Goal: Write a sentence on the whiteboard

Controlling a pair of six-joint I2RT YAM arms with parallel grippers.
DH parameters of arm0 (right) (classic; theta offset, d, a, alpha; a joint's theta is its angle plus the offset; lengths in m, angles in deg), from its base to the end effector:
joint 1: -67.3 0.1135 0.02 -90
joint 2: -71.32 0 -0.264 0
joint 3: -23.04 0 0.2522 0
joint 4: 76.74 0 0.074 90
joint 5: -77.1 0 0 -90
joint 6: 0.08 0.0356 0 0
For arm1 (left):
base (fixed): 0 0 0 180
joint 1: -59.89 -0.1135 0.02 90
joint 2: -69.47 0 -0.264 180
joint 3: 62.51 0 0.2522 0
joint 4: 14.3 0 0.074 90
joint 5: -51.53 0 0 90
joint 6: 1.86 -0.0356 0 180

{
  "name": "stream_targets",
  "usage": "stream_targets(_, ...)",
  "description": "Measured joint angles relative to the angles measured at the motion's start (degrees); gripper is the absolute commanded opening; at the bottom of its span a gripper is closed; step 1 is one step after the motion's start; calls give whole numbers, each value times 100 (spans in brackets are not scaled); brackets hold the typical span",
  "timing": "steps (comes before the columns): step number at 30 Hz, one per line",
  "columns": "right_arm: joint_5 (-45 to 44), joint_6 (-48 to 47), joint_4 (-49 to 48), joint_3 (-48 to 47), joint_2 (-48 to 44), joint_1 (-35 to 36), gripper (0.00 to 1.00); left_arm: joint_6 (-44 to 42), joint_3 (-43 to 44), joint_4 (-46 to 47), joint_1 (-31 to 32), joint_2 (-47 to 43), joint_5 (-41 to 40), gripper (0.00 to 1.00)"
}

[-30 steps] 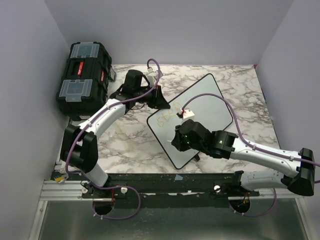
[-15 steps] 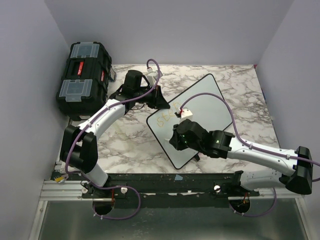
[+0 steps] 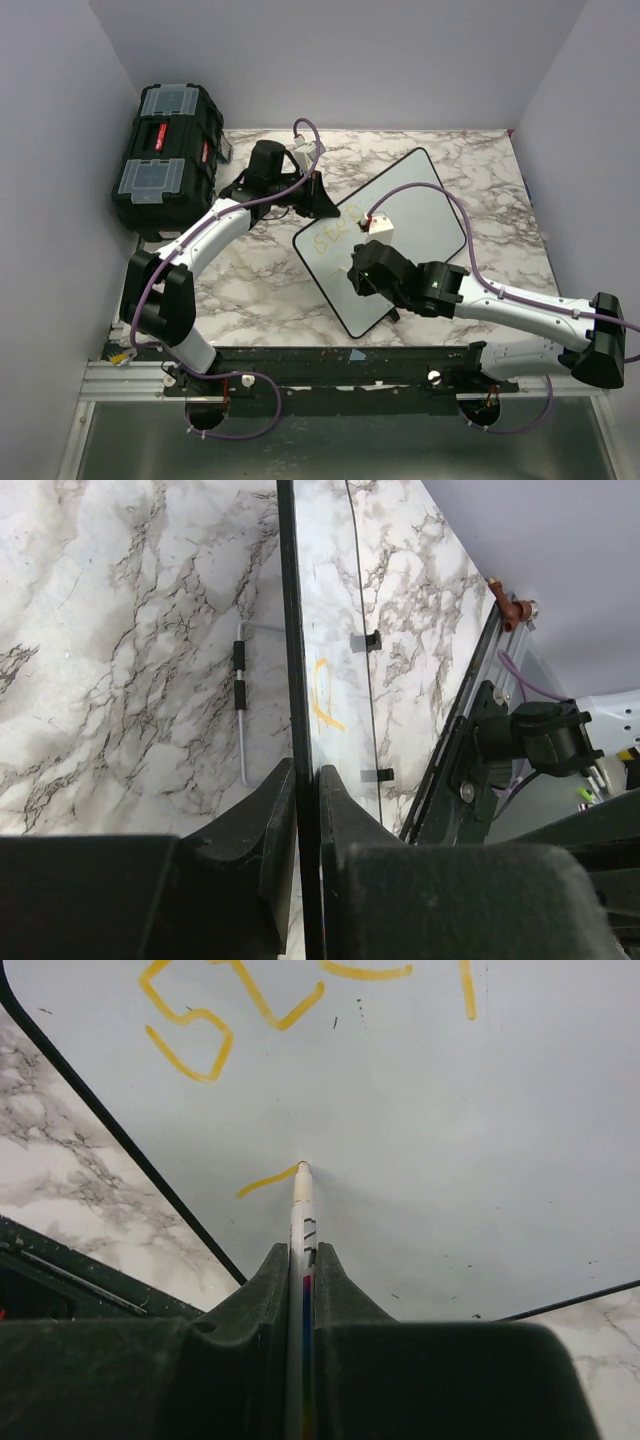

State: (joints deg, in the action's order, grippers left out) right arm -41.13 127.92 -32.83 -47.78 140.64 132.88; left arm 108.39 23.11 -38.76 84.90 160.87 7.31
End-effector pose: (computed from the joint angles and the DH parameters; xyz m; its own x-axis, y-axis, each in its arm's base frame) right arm 0.1214 0.2268 0.2960 -0.6247 -0.0639 -0.7782 -0.3467 0.9157 0.2032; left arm 0.3179 -0.1765 0.3023 -0.7244 0.0716 -0.6856 0.6451 0.4211 -0.6376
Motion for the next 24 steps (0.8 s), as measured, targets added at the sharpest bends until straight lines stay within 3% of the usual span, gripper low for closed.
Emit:
stream_targets(15, 208, -94, -341, 4, -664, -2, 1, 59, 0, 35, 59, -44, -11, 0)
stream_targets(24, 216, -111, -507, 2, -181, -2, 1, 61, 0, 35, 59, -46, -11, 0)
